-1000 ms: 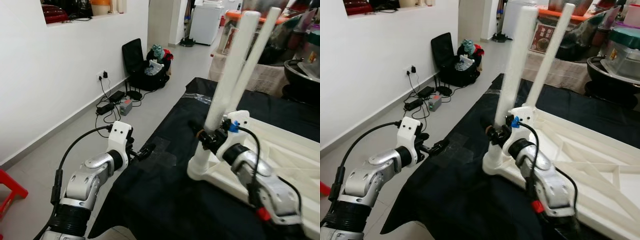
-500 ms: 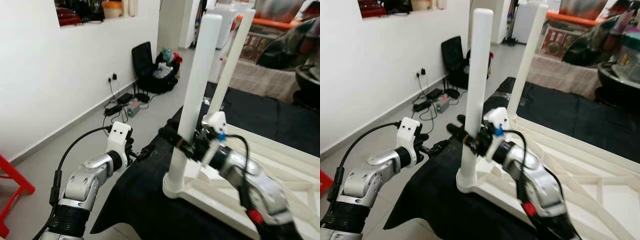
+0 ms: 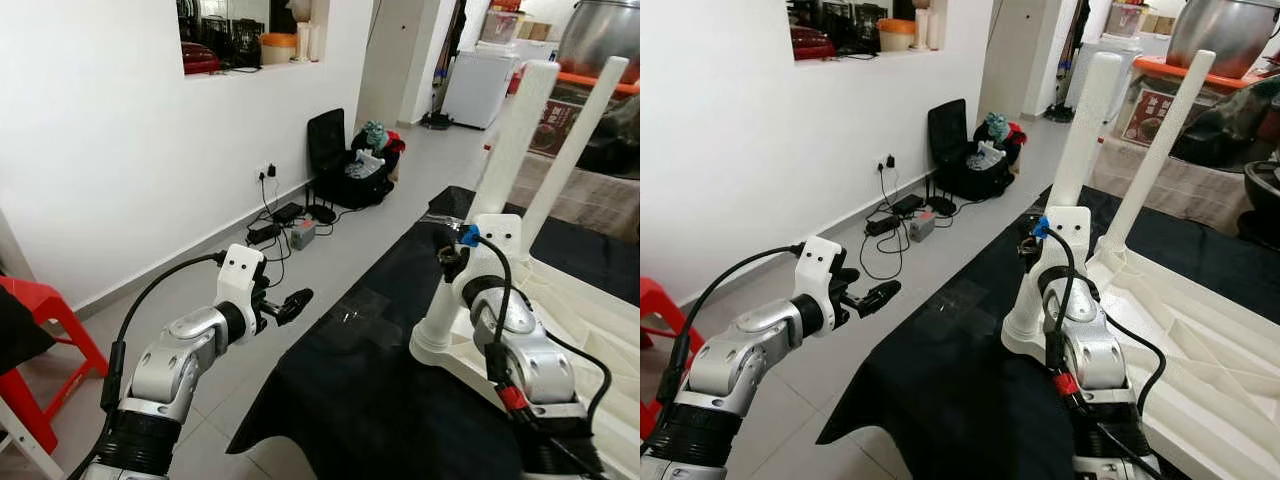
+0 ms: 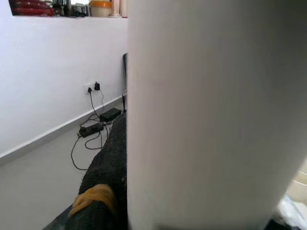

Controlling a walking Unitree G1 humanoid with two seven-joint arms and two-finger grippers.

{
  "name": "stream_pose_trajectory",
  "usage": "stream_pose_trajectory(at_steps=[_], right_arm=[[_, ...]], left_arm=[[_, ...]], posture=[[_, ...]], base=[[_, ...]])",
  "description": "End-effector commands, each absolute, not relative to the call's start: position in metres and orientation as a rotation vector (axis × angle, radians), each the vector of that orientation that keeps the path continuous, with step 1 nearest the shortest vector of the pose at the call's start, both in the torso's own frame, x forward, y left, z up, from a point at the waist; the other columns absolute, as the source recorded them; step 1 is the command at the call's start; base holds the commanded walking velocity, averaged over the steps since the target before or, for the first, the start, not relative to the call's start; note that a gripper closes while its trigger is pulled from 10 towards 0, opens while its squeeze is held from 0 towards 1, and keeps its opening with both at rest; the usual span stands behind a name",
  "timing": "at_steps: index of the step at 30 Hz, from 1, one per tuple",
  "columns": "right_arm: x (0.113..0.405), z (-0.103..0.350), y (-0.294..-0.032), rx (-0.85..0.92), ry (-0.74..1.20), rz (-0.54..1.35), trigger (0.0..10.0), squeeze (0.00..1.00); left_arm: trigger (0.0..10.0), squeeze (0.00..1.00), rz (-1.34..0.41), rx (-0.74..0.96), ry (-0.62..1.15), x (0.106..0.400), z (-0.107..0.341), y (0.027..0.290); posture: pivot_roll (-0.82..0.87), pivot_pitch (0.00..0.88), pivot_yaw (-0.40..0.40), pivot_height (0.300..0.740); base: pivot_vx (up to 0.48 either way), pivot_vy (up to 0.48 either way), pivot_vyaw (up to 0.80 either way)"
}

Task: Building children table

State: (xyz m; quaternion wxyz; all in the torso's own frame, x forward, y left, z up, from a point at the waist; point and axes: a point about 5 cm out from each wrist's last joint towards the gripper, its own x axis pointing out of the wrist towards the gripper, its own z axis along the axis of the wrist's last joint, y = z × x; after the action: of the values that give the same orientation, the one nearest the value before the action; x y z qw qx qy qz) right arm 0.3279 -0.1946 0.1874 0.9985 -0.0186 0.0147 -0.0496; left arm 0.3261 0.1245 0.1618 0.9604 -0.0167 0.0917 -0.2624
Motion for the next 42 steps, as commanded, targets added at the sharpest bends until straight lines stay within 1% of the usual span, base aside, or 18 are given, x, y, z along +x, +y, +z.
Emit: stream_pose_trajectory(at_steps=[1, 3, 4, 5, 6, 10, 17, 22, 23, 27, 28, 29, 30, 35, 36, 38, 39, 42], right_arm=[[0.321, 0.146, -0.193, -0.059, 0.206, -0.090, 10.0, 0.00], [0.320, 0.153, -0.182, 0.006, 0.156, -0.031, 10.0, 0.03], [0.321, 0.159, -0.169, 0.034, 0.122, 0.063, 10.0, 1.00], [0.321, 0.166, -0.160, 0.036, 0.088, 0.147, 10.0, 1.00], [0.321, 0.173, -0.153, 0.030, 0.054, 0.216, 10.0, 0.00], [0.321, 0.179, -0.150, 0.030, 0.024, 0.267, 10.0, 0.00], [0.272, 0.223, -0.117, 0.034, -0.193, 0.992, 10.0, 0.00], [0.270, 0.229, -0.117, 0.035, -0.220, 1.044, 9.7, 0.00], [0.270, 0.230, -0.116, 0.039, -0.226, 1.050, 7.2, 0.00], [0.271, 0.231, -0.116, 0.043, -0.232, 1.056, 6.4, 0.00], [0.272, 0.231, -0.116, 0.045, -0.233, 1.047, 3.2, 0.00], [0.272, 0.231, -0.116, 0.045, -0.233, 1.047, 3.2, 0.00], [0.278, 0.230, -0.118, 0.054, -0.226, 1.000, 0.0, 0.00], [0.292, 0.222, -0.123, 0.030, -0.166, 0.864, 0.0, 0.00], [0.320, 0.205, -0.145, 0.013, -0.046, 0.486, 0.0, 0.00], [0.320, 0.205, -0.145, 0.013, -0.046, 0.486, 0.0, 0.00], [0.333, 0.185, -0.176, 0.105, 0.067, 0.096, 0.0, 0.00], [0.332, 0.165, -0.198, 0.132, 0.164, -0.173, 0.0, 0.00]], left_arm=[[10.0, 0.00, -0.544, -0.019, 0.191, 0.326, 0.161, 0.121], [10.0, 0.00, -0.548, -0.019, 0.190, 0.326, 0.161, 0.120], [10.0, 0.00, -0.550, -0.020, 0.189, 0.326, 0.161, 0.120], [10.0, 0.00, -0.552, -0.020, 0.189, 0.326, 0.161, 0.120], [10.0, 0.00, -0.553, -0.019, 0.189, 0.326, 0.161, 0.120], [10.0, 0.00, -0.554, -0.019, 0.189, 0.326, 0.161, 0.120], [10.0, 0.00, -0.561, -0.017, 0.184, 0.325, 0.160, 0.119], [10.0, 0.00, -0.561, -0.017, 0.182, 0.324, 0.160, 0.119], [10.0, 0.00, -0.561, -0.017, 0.182, 0.324, 0.160, 0.119], [10.0, 0.00, -0.561, -0.017, 0.182, 0.323, 0.160, 0.119], [10.0, 0.00, -0.561, -0.016, 0.182, 0.323, 0.160, 0.120], [10.0, 0.00, -0.561, -0.016, 0.182, 0.323, 0.160, 0.120], [10.0, 0.00, -0.562, -0.015, 0.182, 0.323, 0.160, 0.120], [10.0, 0.00, -0.563, -0.013, 0.181, 0.323, 0.160, 0.120], [10.0, 0.00, -0.562, -0.012, 0.180, 0.324, 0.161, 0.120], [10.0, 0.00, -0.562, -0.012, 0.180, 0.324, 0.161, 0.120], [10.0, 0.00, -0.560, -0.009, 0.181, 0.323, 0.161, 0.121], [10.0, 0.00, -0.559, -0.007, 0.182, 0.323, 0.161, 0.122]], posture=[[0.09, 0.000, -0.079, 0.740], [0.09, 0.000, -0.079, 0.740], [0.09, 0.000, -0.078, 0.740], [0.09, 0.000, -0.081, 0.740], [0.09, 0.000, -0.081, 0.740], [0.09, 0.000, -0.081, 0.740], [0.10, 0.000, -0.091, 0.740], [0.11, 0.000, -0.093, 0.740], [0.11, 0.000, -0.093, 0.740], [0.11, 0.000, -0.093, 0.740], [0.11, 0.000, -0.090, 0.740], [0.11, 0.000, -0.090, 0.740], [0.11, 0.000, -0.089, 0.740], [0.11, 0.000, -0.088, 0.740], [0.11, 0.000, -0.085, 0.740], [0.11, 0.000, -0.085, 0.740], [0.12, 0.000, -0.085, 0.740], [0.12, 0.000, -0.083, 0.740]], base=[[0.000, 0.000, 0.00], [0.000, 0.000, 0.00], [0.000, 0.000, 0.00], [0.000, 0.000, 0.00], [0.000, 0.000, 0.00], [0.000, 0.000, 0.00], [0.000, 0.000, 0.00], [0.000, 0.000, 0.00], [0.000, 0.000, 0.00], [0.000, 0.000, 0.00], [0.000, 0.000, 0.00], [0.000, 0.000, 0.00], [0.000, 0.000, 0.00], [0.000, 0.000, 0.00], [0.000, 0.000, 0.00], [0.000, 0.000, 0.00], [0.000, 0.000, 0.00], [0.000, 0.000, 0.00]])
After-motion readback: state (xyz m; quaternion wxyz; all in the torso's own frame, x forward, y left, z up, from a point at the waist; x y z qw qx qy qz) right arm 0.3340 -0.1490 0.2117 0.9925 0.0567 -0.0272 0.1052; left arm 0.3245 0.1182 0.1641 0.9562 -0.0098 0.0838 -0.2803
